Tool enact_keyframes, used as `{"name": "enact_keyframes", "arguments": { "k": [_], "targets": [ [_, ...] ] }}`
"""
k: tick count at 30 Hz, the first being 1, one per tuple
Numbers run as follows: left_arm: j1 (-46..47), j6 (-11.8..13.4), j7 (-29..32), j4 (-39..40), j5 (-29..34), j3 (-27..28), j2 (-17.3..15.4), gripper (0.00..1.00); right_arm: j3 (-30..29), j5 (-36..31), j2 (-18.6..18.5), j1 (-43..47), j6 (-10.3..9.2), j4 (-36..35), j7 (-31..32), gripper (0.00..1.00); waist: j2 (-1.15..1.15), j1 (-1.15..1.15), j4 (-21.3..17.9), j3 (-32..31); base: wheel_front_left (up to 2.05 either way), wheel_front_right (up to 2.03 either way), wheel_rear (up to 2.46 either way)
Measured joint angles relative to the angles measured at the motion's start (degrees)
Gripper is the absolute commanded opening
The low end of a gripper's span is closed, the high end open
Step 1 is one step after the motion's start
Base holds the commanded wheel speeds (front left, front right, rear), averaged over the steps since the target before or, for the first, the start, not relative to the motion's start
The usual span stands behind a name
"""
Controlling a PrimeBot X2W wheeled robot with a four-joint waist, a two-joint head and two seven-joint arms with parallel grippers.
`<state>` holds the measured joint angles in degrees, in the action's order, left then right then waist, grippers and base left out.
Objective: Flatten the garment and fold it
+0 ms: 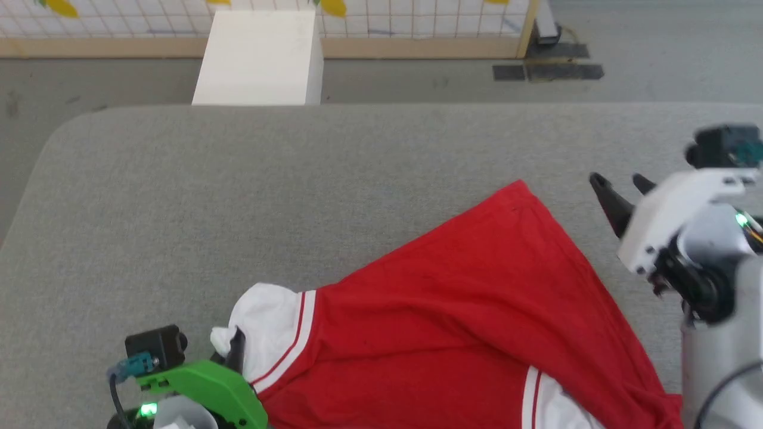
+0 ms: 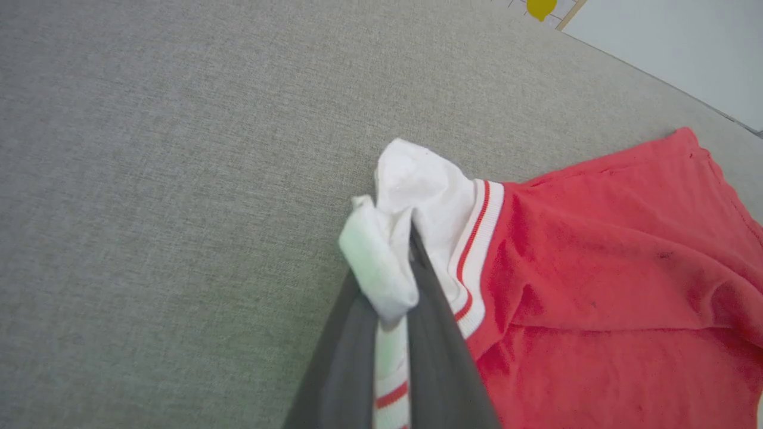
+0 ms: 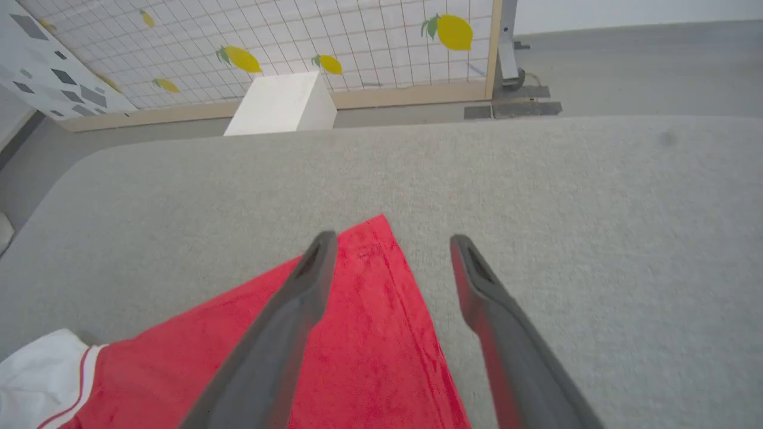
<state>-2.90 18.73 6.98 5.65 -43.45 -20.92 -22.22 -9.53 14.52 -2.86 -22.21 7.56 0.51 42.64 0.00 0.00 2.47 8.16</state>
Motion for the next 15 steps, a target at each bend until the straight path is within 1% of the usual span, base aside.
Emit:
{"name": "enact_keyframes", "arguments": {
  "k": [4,8,12,15],
  "targets": [
    [1.82,-0.53,0.0,0.32,0.03,-0.22,-0.05,0.0,3.65,-7.32,-0.35,-8.45,0.0,9.88,3.11,1.0,0.0,0.0,1.45,2.73,0.0,0.0,0.0],
    [3.78,-1.19,0.0,0.38,0.1,-0.74,0.02,0.0,8.08,-14.14,-2.54,-14.46,0.0,18.81,8.4,1.0,0.0,0.0,3.13,5.64,0.0,0.0,0.0],
    [5.26,-2.22,0.03,0.03,0.47,-1.96,0.2,0.0,9.94,-17.62,-3.27,-17.43,0.0,24.17,10.91,1.0,0.0,0.0,4.85,8.07,0.0,0.0,0.0],
    [6.18,-2.63,0.08,-0.38,0.7,-2.63,0.56,0.0,11.38,-18.58,-3.34,-18.46,0.0,27.18,11.32,1.0,0.0,0.0,6.1,9.72,0.0,0.0,0.0]
  ]
}}
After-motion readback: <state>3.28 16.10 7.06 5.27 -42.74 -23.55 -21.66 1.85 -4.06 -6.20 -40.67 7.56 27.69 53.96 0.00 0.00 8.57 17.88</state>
